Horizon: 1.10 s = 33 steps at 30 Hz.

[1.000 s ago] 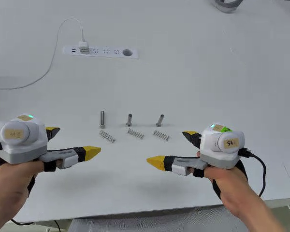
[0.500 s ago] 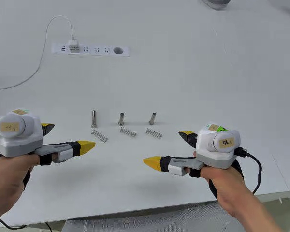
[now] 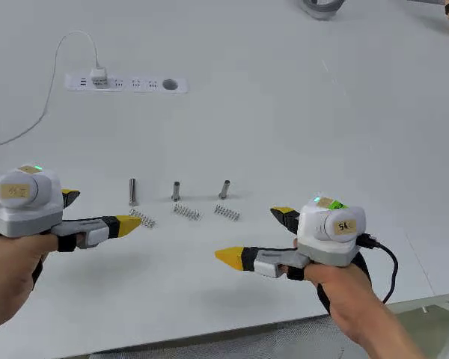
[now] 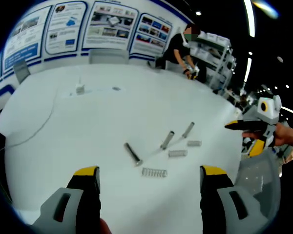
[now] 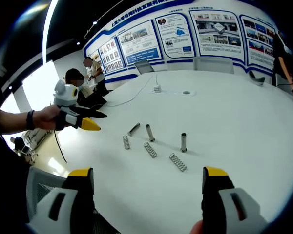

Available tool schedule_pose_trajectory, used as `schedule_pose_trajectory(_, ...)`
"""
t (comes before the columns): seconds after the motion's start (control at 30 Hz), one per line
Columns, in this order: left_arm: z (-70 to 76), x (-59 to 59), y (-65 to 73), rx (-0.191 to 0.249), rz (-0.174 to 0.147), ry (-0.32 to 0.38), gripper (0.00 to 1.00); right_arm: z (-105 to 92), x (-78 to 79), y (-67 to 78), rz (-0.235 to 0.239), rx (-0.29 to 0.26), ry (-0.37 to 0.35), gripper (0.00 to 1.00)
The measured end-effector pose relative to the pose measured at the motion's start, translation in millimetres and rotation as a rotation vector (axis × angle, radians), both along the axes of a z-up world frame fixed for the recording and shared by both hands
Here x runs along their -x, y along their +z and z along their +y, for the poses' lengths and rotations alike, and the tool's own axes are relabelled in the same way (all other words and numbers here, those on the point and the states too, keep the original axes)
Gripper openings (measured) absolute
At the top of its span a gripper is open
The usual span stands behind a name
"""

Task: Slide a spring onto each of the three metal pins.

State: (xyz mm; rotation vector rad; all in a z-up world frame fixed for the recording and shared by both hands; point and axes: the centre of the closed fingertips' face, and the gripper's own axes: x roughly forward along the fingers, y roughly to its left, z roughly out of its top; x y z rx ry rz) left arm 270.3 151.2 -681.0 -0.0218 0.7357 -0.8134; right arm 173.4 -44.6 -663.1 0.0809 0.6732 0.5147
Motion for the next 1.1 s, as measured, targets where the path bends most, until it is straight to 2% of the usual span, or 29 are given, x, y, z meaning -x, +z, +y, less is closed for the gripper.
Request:
schedule_pose_trajectory(0.3,-9.4,-13.3,-1.8,0.006,0.004,0.005,0.84,2.9,1.3,-2.0,0.009,-0.004,0.009,0.93)
schedule_pose_trajectory(0.57,-14.3,-21.2,-9.5,0.0,0.017,0.008,0.81,5.9,0.7,-1.9,0.012,-0.012,0.013,0.93)
schedule_pose_trajectory(0.67,-14.8,-26.0,-12.3,-0.005,0.011,0.015,0.78,5.8,0.7,-3.2,0.016,-0.011,0.013,0.93)
schedule_pose_trajectory(1.1,-23.9,-39.9,-35.6,-0.014,0.057,0.045,0.72,6.6,4.0,-6.5,0.027,-0.018,0.008,0.92)
